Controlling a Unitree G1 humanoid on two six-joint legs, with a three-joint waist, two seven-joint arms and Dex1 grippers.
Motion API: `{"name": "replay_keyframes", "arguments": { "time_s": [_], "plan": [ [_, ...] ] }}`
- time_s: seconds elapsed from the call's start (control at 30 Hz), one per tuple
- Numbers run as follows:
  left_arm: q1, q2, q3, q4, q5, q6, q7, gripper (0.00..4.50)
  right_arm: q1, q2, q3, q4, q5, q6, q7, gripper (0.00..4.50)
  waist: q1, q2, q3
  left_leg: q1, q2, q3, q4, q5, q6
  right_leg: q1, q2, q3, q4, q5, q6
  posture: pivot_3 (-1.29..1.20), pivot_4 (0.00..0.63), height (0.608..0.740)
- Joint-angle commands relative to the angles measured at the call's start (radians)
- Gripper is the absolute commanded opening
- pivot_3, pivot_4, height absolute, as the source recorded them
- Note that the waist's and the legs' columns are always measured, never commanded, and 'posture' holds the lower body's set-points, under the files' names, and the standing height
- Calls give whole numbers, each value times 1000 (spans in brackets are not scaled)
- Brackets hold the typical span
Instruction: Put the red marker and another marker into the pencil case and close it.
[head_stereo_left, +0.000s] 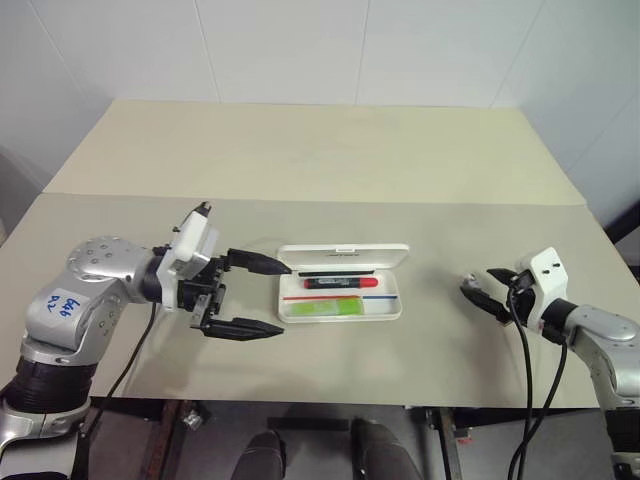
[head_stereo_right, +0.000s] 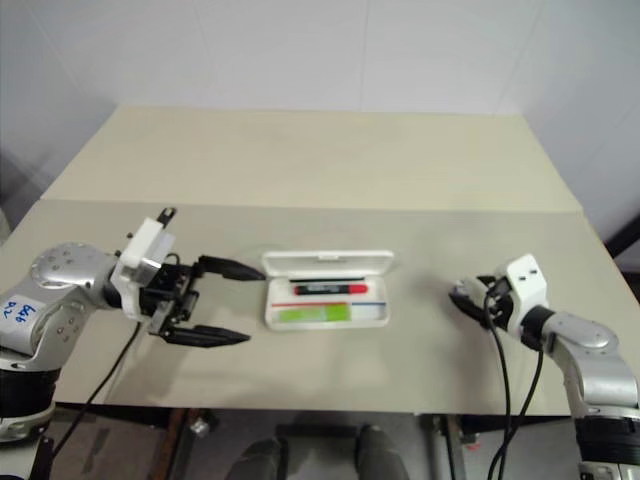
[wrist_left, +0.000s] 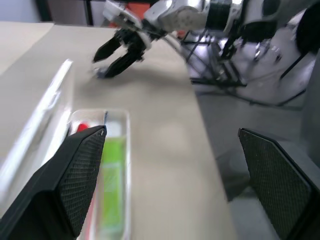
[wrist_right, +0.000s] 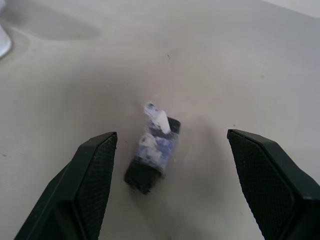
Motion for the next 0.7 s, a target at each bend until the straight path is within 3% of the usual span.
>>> {"name": "replay_keyframes", "arguments": {
  "time_s": [0.03,0.1,0.2,0.47,0.7],
  "plan": [
    [-8,33,34,22,17,-43,-11,4487,6,1,-8,-20,2,34,-12,4500,0,0,0,0,0,0,0,0,0,0,0,0,0,0,0,0,150,740],
    [-11,41,34,33,19,-54,-12,4487,6,5,1,-18,-2,53,-20,4500,0,0,0,0,0,0,0,0,0,0,0,0,0,0,0,0,150,740],
    [-14,47,29,41,23,-64,-8,4500,-3,14,13,-11,-13,76,-37,3885,-1,0,0,0,0,0,0,0,0,0,0,0,0,0,0,0,150,740],
    [-12,47,36,40,18,-68,3,4500,-45,25,-7,-54,31,58,3,1135,-5,-1,0,1,0,3,1,2,2,1,0,3,-2,1,-2,0,150,740],
    [7,62,48,48,10,-66,0,4500,-109,-9,-39,-201,210,122,142,1086,-20,0,0,0,0,3,-1,2,3,0,0,4,-1,4,4,0,150,740]
  ]
}}
